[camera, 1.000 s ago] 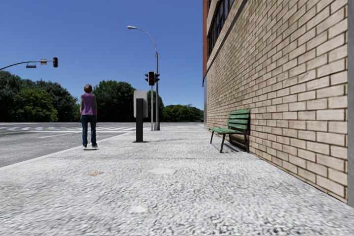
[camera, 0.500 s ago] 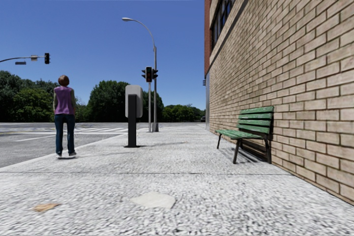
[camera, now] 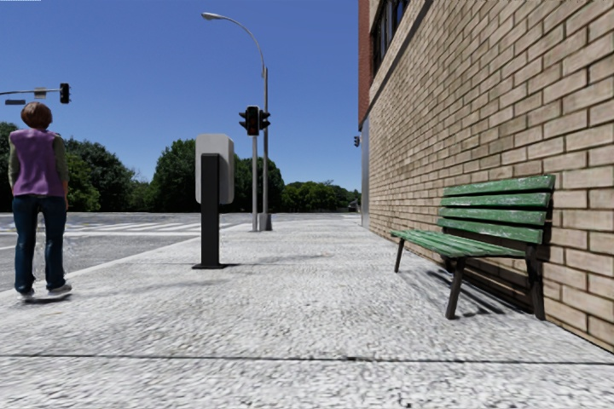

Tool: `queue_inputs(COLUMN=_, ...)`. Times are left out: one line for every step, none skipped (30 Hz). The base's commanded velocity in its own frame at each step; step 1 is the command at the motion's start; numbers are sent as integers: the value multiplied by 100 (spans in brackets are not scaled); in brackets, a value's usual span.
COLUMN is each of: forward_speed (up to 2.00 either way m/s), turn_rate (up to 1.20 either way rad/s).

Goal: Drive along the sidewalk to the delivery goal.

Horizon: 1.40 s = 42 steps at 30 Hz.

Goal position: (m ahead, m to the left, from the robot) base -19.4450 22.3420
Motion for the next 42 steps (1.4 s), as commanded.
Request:
queue_inputs(forward_speed=200, turn_rate=0)
queue_inputs(forward_speed=200, turn_rate=0)
queue_inputs(forward_speed=200, turn_rate=0)
queue_inputs(forward_speed=200, turn_rate=0)
queue_inputs(forward_speed=200, turn_rate=0)
queue_inputs(forward_speed=200, turn_rate=0)
queue_inputs(forward_speed=200, turn_rate=0)
queue_inputs(forward_speed=200, turn_rate=0)
queue_inputs(forward_speed=200, turn_rate=0)
queue_inputs(forward_speed=200, turn_rate=0)
queue_inputs(forward_speed=200, turn_rate=0)
queue_inputs(forward_speed=200, turn_rate=0)
queue_inputs(forward_speed=200, turn_rate=0)
queue_inputs(forward_speed=200, turn_rate=0)
queue_inputs(forward_speed=200, turn_rate=0)
queue_inputs(forward_speed=200, turn_rate=0)
queue_inputs(forward_speed=200, turn_rate=0)
queue_inputs(forward_speed=200, turn_rate=0)
queue_inputs(forward_speed=200, turn_rate=0)
queue_inputs(forward_speed=200, turn_rate=0)
queue_inputs(forward_speed=200, turn_rate=0)
queue_inputs(forward_speed=200, turn_rate=0)
queue_inputs(forward_speed=200, turn_rate=0)
queue_inputs(forward_speed=200, turn_rate=0)
queue_inputs(forward_speed=200, turn_rate=0)
queue_inputs(forward_speed=200, turn_rate=0)
queue_inputs(forward_speed=200, turn_rate=0)
queue_inputs(forward_speed=200, turn_rate=0)
queue_inputs(forward_speed=200, turn_rate=0)
queue_inputs(forward_speed=200, turn_rate=0)
queue_inputs(forward_speed=200, turn_rate=0)
queue_inputs(forward_speed=200, turn_rate=0)
queue_inputs(forward_speed=200, turn_rate=0)
queue_inputs(forward_speed=200, turn_rate=0)
queue_inputs(forward_speed=200, turn_rate=0)
queue_inputs(forward_speed=200, turn_rate=0)
queue_inputs(forward_speed=200, turn_rate=0)
queue_inputs(forward_speed=200, turn_rate=0)
queue_inputs(forward_speed=200, turn_rate=0)
queue_inputs(forward_speed=200, turn_rate=0)
queue_inputs(forward_speed=200, turn_rate=0)
queue_inputs(forward_speed=200, turn_rate=0)
